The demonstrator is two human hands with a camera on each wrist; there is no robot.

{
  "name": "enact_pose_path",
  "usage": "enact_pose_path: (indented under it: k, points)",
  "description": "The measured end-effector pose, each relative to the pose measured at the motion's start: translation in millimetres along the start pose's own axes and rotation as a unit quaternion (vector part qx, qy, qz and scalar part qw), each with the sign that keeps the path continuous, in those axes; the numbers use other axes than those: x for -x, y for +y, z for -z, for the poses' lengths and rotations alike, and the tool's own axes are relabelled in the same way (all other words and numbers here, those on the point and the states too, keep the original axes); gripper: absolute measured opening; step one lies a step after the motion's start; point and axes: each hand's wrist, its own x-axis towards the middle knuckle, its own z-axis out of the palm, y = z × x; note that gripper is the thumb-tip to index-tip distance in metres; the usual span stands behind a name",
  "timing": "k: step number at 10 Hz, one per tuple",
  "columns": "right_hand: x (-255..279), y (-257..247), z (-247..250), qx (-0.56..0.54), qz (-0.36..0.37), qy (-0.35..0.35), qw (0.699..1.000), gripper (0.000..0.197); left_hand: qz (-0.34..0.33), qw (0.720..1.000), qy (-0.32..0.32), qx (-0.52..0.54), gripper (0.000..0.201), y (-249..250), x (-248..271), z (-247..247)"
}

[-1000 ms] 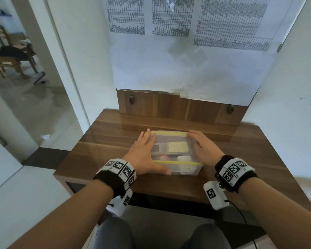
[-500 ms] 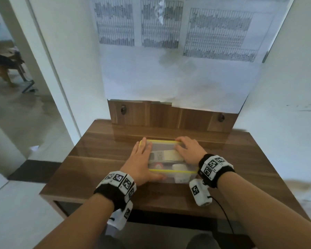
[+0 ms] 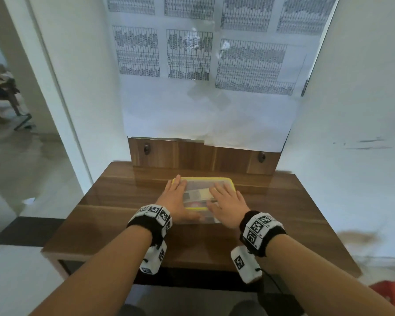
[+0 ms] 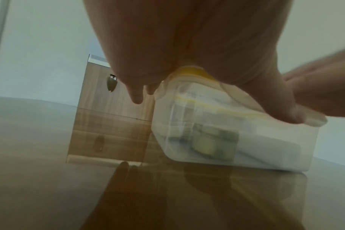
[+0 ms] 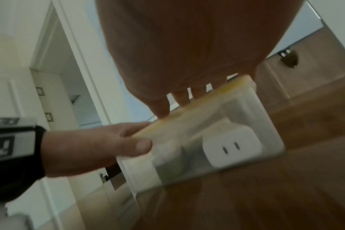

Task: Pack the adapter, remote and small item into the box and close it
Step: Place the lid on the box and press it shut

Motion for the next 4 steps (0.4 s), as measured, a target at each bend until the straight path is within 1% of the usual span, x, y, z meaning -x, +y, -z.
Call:
enact_pose_path:
  k: [1,2,3,4]
  points:
    - [5,-1,-9,0.019,-0.004,0.022,1.0,0.062,-0.008,1.0,-0.002,0.006,0.143,0,-1,0]
    - [7,-2,-5,0.004,-0.008,0.007,1.0,0.062,-0.001,1.0,-0.003,-0.013,0.142,-1,1,-2]
    - [12,-3,11,-0.049,-0.018,-0.026,0.998,0.062,-0.014,1.0,0.021,0.006,0.136,3,8,-2]
    - [29,0,50,-0.054,0.007,0.064,0.996,0.057,-0.058,0.977,0.07,0.192,0.121,-6,42,-8]
